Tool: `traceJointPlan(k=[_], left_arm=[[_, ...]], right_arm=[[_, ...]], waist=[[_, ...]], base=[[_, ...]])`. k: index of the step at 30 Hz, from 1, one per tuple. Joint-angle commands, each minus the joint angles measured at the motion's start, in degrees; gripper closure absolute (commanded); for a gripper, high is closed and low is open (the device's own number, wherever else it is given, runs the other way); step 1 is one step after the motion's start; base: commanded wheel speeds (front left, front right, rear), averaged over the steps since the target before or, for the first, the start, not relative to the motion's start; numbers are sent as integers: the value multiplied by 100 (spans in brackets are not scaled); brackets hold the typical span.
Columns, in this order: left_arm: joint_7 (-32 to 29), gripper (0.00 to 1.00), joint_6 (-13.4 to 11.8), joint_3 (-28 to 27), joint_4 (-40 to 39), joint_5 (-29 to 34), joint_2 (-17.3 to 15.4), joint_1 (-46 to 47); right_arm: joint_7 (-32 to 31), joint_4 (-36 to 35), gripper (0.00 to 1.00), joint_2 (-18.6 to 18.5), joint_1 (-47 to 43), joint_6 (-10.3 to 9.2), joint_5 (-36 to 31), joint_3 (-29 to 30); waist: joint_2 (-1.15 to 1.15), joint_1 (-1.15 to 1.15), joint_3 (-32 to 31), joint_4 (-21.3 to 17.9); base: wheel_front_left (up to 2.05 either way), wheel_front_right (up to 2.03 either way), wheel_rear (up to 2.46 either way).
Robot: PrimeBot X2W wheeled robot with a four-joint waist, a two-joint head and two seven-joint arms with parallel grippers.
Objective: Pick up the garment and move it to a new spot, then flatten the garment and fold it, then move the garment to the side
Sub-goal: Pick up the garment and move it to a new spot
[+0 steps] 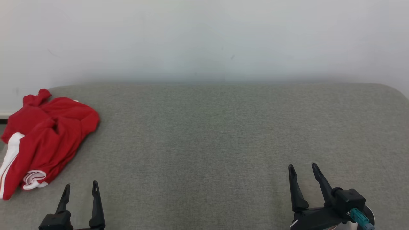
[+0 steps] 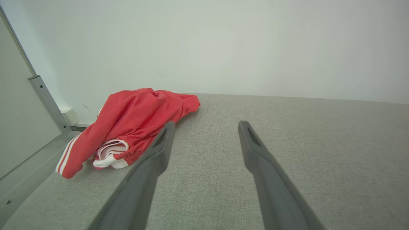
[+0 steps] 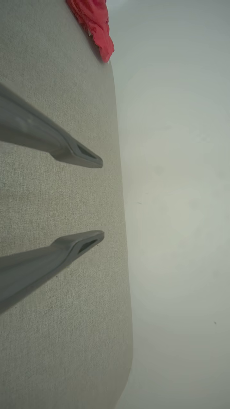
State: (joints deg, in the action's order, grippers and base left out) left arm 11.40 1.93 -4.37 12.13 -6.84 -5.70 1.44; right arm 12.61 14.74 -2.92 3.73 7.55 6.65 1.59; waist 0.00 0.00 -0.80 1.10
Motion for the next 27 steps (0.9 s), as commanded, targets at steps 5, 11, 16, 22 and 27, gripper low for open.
traceJointPlan(k=[5,11,16,22,27], left_arm=[[-41,0,-75,3,-26,-53,-35,-82],[-48,0,-133,-31,-92,-112,-57,-206],[-68,0,-182,-18,-172,-142,-54,-274],[-86,0,-235,-39,-210,-153,-97,-291],[-84,0,-276,-32,-233,-162,-97,-321]], right_arm=[[1,41,0,8,-81,-12,69,10],[12,130,0,8,-109,-12,101,30],[36,187,0,8,-103,-12,115,35],[51,211,0,8,-69,-12,108,8],[49,227,0,8,-59,-12,121,-15]], waist=[[0,0,-8,439],[0,0,-26,962],[0,0,2,1426],[0,0,37,1932],[0,0,45,2290]], base=[[0,0,0],[0,0,0],[0,0,0],[0,0,0],[0,0,0]])
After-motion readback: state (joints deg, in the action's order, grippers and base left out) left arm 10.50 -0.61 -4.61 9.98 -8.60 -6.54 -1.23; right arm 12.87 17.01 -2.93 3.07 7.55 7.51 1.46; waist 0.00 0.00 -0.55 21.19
